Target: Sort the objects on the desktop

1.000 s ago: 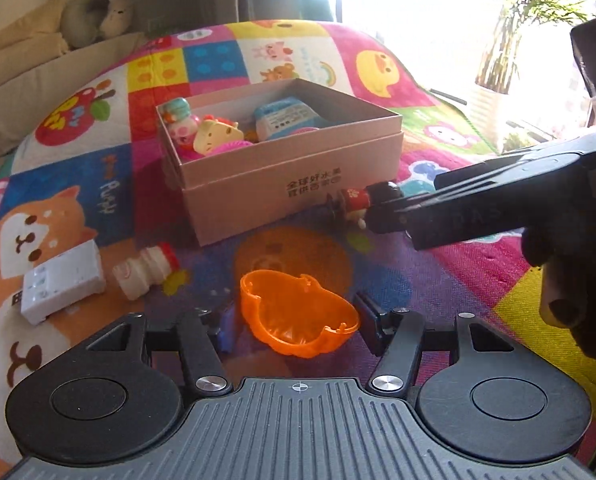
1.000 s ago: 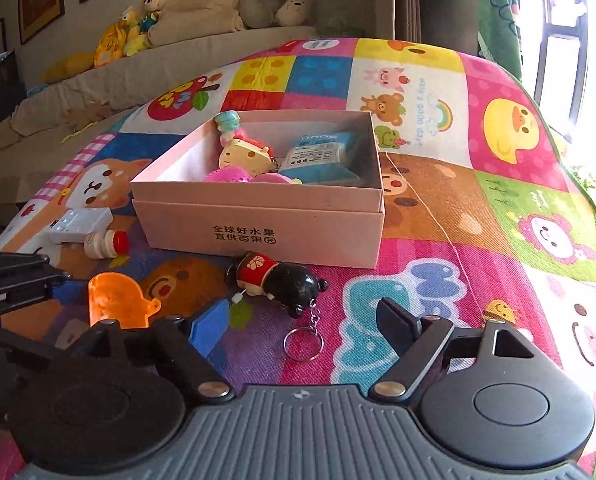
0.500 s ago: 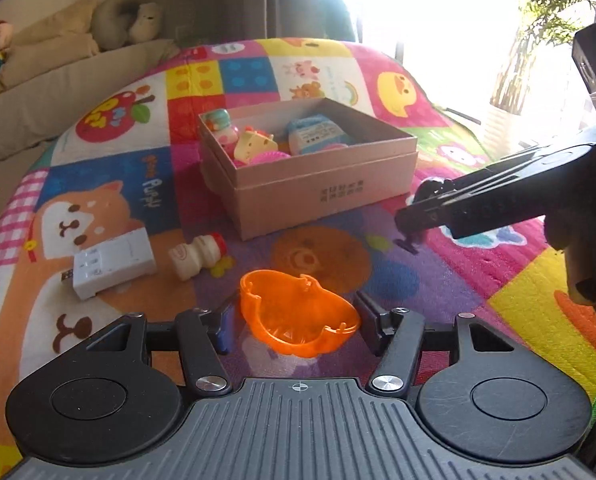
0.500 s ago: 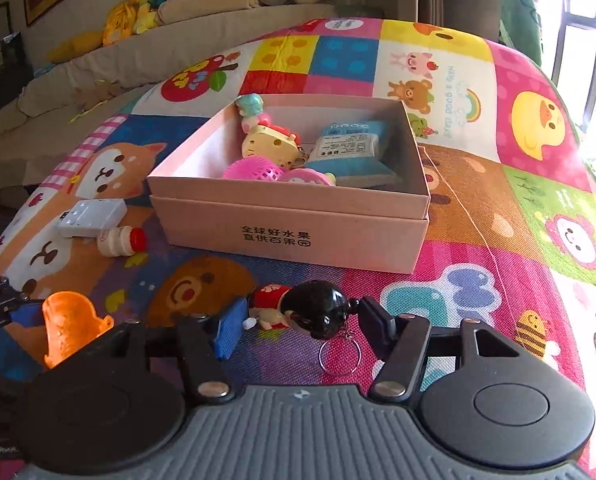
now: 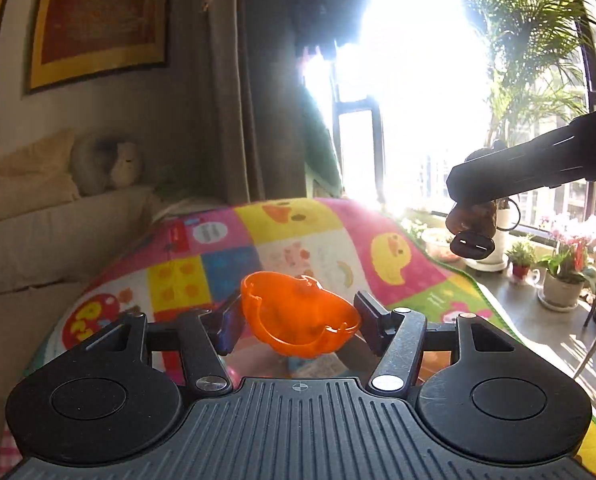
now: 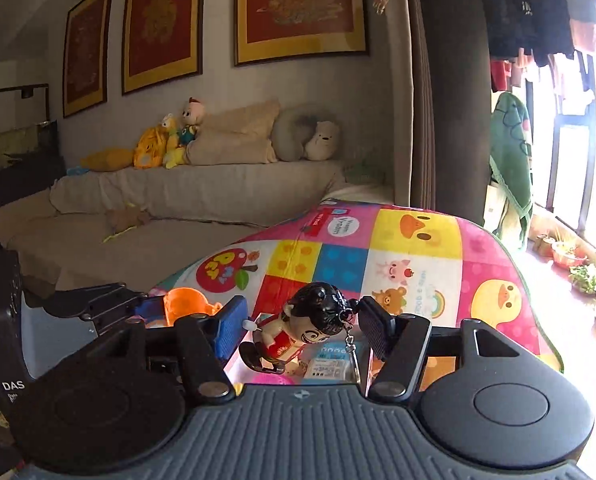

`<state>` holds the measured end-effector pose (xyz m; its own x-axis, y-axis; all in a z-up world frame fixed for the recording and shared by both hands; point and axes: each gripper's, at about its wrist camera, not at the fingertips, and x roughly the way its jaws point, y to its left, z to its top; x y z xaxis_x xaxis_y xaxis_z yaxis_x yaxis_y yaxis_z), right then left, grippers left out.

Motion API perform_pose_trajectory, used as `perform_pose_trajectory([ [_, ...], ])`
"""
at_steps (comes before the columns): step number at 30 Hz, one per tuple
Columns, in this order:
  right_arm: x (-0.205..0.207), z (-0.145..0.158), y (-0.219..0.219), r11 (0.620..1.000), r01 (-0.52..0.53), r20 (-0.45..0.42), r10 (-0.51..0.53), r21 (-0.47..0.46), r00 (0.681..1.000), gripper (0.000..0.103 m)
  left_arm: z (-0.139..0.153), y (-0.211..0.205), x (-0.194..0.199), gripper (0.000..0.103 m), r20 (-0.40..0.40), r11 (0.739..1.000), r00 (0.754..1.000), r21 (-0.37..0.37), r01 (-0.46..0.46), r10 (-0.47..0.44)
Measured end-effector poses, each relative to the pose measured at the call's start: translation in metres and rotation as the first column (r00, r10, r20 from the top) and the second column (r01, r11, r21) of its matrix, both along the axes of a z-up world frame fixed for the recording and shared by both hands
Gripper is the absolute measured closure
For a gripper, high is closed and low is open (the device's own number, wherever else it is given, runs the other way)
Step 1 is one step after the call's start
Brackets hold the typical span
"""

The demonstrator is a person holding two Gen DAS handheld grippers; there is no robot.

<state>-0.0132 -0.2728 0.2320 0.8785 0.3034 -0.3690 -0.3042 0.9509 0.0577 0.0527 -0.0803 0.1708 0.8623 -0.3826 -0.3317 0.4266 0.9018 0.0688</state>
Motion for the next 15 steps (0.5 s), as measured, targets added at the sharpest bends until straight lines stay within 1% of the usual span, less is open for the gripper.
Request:
perform_pose_trajectory([
  [2,0.029,0.002,0.002,0.999,0.029,-0.021,-0.029,0.024,0.999,0.041,-0.004,0.001,0.025,0.026,-0.065,0.999,0.997,-0.004,-0.041,0.04],
  [3,0.043,0.0,0.003,0.999,0.041,-0.033,-0.04,0.034,0.999,0.041,-0.009,0.006,0.029,0.023,-0.085,0.998,0.994,-0.004,-0.068,0.067],
  [5,0.07,-0.007,0.004,0.998,0.045,-0.072,-0.041,0.052,0.997,0.036,-0.021,0.022,0.024,0.013,-0.115,0.992,0.986,0.003,-0.124,0.124],
  [7,0.088,-0.02,0.004,0.996,0.062,-0.119,-0.054,0.069,0.991,0.034,-0.038,0.04,0.01,0.009,-0.131,0.986,0.977,0.027,-0.165,0.167],
  [9,0.096,-0.037,0.004,0.996,0.059,-0.149,-0.047,0.072,0.988,0.034,-0.062,0.058,-0.009,0.008,-0.141,0.977,0.968,0.068,-0.201,0.209],
  [11,0.096,-0.053,0.004,0.995,0.067,-0.164,-0.055,0.069,0.985,0.033,-0.086,0.075,-0.026,0.007,-0.174,0.967,0.953,0.104,-0.233,0.248],
  [13,0.093,-0.067,0.005,0.995,0.06,-0.184,-0.045,0.075,0.982,0.032,-0.106,0.091,-0.041,0.007,-0.218,0.959,0.936,0.121,-0.255,0.277],
  [15,0.091,-0.079,0.009,0.996,0.06,-0.202,-0.047,0.061,0.978,0.032,-0.124,0.105,-0.052,0.006,-0.26,0.951,0.916,0.129,-0.281,0.305],
])
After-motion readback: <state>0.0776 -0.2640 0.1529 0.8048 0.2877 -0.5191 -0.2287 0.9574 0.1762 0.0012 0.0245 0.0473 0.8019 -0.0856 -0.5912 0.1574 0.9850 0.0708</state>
